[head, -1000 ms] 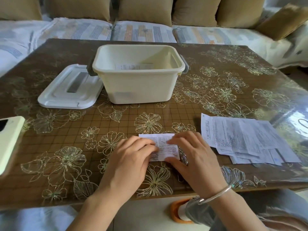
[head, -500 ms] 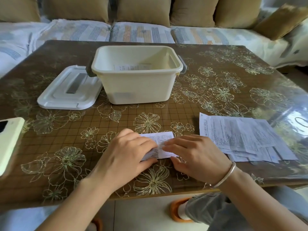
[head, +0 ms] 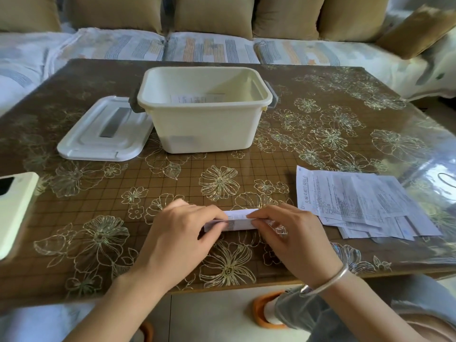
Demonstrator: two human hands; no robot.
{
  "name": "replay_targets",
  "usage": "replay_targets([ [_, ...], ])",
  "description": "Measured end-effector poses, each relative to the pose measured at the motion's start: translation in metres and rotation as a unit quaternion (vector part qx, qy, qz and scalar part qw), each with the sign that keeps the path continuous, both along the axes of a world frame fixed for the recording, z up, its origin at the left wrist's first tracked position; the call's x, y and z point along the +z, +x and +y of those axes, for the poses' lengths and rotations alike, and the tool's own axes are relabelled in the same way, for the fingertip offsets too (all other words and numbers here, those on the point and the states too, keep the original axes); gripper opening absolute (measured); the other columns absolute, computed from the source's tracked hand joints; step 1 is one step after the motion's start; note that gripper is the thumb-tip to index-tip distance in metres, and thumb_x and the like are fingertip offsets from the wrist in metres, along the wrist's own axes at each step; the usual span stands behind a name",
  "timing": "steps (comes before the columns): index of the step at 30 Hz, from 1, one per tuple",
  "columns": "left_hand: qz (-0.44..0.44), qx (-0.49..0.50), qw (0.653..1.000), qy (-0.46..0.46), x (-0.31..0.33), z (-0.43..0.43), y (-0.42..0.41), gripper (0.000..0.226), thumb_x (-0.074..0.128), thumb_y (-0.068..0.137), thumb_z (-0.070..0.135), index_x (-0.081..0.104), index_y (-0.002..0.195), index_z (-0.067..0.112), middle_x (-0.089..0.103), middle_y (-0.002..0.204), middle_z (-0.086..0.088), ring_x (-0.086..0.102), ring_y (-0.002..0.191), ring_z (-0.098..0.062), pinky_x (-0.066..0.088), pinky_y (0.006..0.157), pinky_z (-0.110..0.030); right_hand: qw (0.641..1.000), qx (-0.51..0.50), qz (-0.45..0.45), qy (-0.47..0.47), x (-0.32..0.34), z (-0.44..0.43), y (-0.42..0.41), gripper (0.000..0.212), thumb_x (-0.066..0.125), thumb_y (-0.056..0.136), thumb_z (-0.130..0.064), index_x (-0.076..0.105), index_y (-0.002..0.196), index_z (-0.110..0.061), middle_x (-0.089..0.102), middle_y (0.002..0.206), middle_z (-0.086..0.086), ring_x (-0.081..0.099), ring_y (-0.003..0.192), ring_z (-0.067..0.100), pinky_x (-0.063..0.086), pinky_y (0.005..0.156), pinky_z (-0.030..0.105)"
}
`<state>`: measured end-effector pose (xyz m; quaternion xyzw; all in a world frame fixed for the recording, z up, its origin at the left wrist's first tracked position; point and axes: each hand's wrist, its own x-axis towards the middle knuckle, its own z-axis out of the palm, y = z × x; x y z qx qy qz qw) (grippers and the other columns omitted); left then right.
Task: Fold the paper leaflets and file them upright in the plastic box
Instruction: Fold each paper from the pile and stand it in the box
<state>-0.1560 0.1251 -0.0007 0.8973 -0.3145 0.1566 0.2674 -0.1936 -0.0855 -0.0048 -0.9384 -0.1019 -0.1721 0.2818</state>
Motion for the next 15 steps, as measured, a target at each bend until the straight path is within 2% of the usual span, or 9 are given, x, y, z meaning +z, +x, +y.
replay_targets([
  [3,0.028,0.024,0.999,-0.025,-0.002,-0.003,-0.001,0.011,0.078,0.078,0.022,0.072,0.086,0.028,0.069,0.074,0.019,0.049,0.059,0.006,0.042,0.063,-0.017,0.999,-0.033,0.015,0.031,-0.003,0.004,-0.002,0.025,0.051,0.085,-0.046,0.069,0.098,-0.035,0.064,0.08,-0.014,0.059,0.067,0.003,0.053,0.055,0.031],
  [6,0.055,0.033,0.997,-0.038,-0.008,-0.006,0.005,0.015,0.075,0.082,0.023,0.071,0.095,0.026,0.069,0.086,0.017,0.059,0.068,-0.001,0.052,0.061,-0.028,0.998,-0.055,0.032,0.02,-0.005,0.01,0.004,0.017,0.065,0.084,-0.039,0.068,0.1,-0.032,0.065,0.082,-0.016,0.055,0.071,0.003,0.052,0.058,0.03],
  [10,0.066,0.044,0.997,-0.019,-0.012,-0.006,0.005,0.021,0.075,0.082,0.023,0.069,0.102,0.023,0.064,0.093,0.014,0.052,0.062,0.0,0.045,0.055,-0.015,0.996,-0.063,0.043,-0.039,-0.005,0.015,0.012,0.025,0.069,0.08,-0.041,0.064,0.104,-0.032,0.062,0.089,-0.017,0.052,0.08,0.006,0.052,0.06,0.029],
  [13,0.036,0.058,0.998,0.004,-0.017,-0.008,0.006,0.027,0.077,0.079,0.021,0.068,0.105,0.021,0.061,0.099,0.011,0.059,0.082,-0.007,0.052,0.066,-0.023,0.994,-0.072,0.06,-0.049,-0.002,0.015,0.015,0.03,0.07,0.079,-0.044,0.063,0.107,-0.035,0.056,0.095,-0.014,0.051,0.083,0.005,0.051,0.061,0.026],
  [15,0.015,0.079,0.997,0.008,-0.017,-0.008,0.005,0.03,0.075,0.078,0.023,0.068,0.107,0.018,0.059,0.103,0.007,0.057,0.092,-0.012,0.052,0.075,-0.028,0.992,-0.07,0.089,-0.053,0.003,0.014,0.016,0.034,0.07,0.079,-0.045,0.062,0.111,-0.037,0.052,0.101,-0.013,0.052,0.083,0.005,0.05,0.063,0.024],
])
